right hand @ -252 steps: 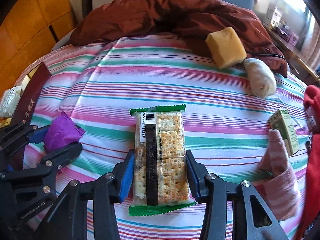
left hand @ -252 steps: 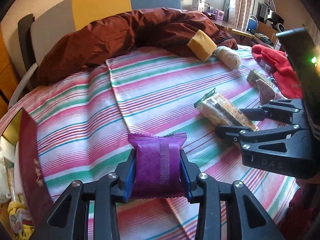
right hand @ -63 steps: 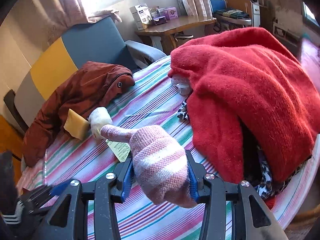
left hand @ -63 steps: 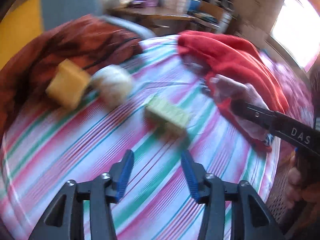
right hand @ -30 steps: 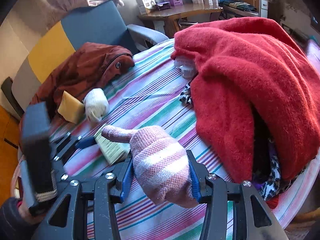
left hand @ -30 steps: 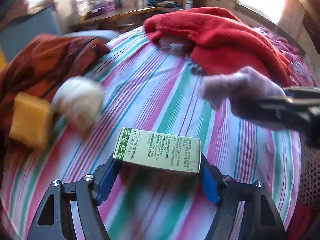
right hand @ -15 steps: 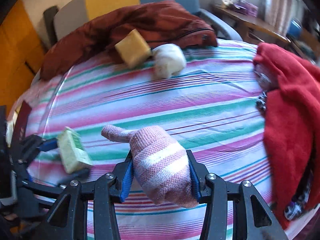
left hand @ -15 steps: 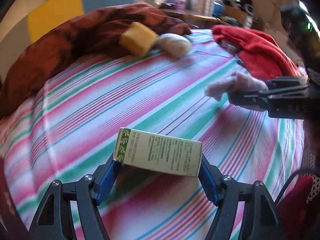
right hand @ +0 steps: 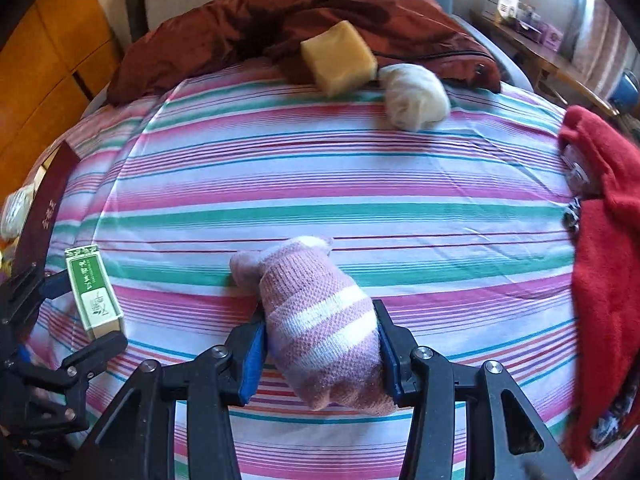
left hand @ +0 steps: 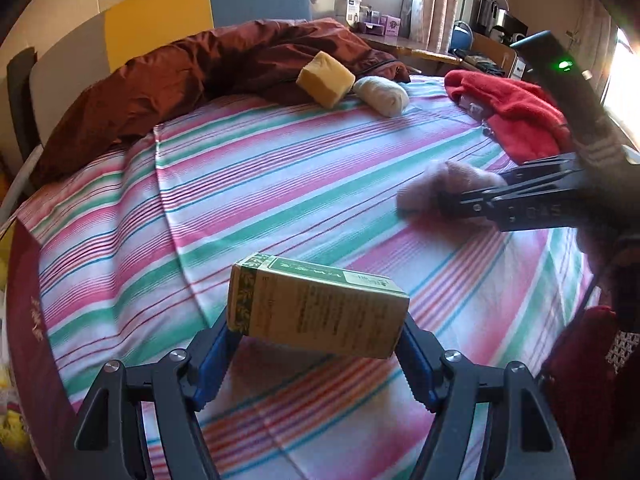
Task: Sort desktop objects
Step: 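Carry the medicine box and pink glove into the gold tray and release both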
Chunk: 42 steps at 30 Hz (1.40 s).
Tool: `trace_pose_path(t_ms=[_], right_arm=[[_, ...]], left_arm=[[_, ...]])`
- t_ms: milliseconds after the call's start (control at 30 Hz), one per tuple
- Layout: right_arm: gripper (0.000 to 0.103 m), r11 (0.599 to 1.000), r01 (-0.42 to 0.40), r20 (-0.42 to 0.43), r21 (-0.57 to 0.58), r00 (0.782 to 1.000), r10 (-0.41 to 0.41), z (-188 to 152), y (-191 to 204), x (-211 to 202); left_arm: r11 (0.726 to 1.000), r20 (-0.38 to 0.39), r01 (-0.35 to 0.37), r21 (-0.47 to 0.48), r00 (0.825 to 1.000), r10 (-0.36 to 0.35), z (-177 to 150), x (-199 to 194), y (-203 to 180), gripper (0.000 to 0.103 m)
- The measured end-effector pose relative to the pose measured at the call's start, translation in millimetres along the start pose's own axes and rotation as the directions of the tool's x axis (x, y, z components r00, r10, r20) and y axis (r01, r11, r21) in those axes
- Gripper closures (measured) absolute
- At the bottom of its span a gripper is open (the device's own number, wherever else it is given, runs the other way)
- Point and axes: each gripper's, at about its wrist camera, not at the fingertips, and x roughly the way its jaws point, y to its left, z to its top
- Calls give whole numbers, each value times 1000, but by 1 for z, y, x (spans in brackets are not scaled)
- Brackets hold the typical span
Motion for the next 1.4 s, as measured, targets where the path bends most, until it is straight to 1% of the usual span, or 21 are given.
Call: trace_pose_path(t_ms=[133,300,400,533,633,767,1000,1233,1400], right_arm=[[55,1000,24,0,-19,1000,-24,-1,6,2],[56,1000,25,5,-12,1000,-25,-1,8,1],[56,1000,2,13,7,1000,-2,0,14,-2],[56,1000,-24,24,6,999,24,4,29,-7],[56,999,-49,38,-10,998,49,8,48,-13],[56,994,-103,64,-33,992,105,17,78,-22],[56,976,-199,82,-85,975,206,34,141,-30],[56,952,-276,74,-129,955,287,40,200,-31],[56,932,-331,62,-148,937,343,42,235,-30]], left_arm=[[1000,35,-10,-4,999,10,-3,-16,4,29],[999,95,-32,-7,995,32,-2,-44,11,29],[999,131,-48,-14,990,50,0,-62,18,29],[996,168,-72,-48,983,79,-1,-84,33,29],[993,183,-86,-86,978,101,-4,-97,48,28],[984,195,-111,-136,971,137,-9,-111,67,29],[960,208,-167,-225,954,215,-25,-135,104,28],[919,203,-219,-328,934,295,-49,-158,145,28],[891,191,-238,-386,924,330,-65,-167,166,28]])
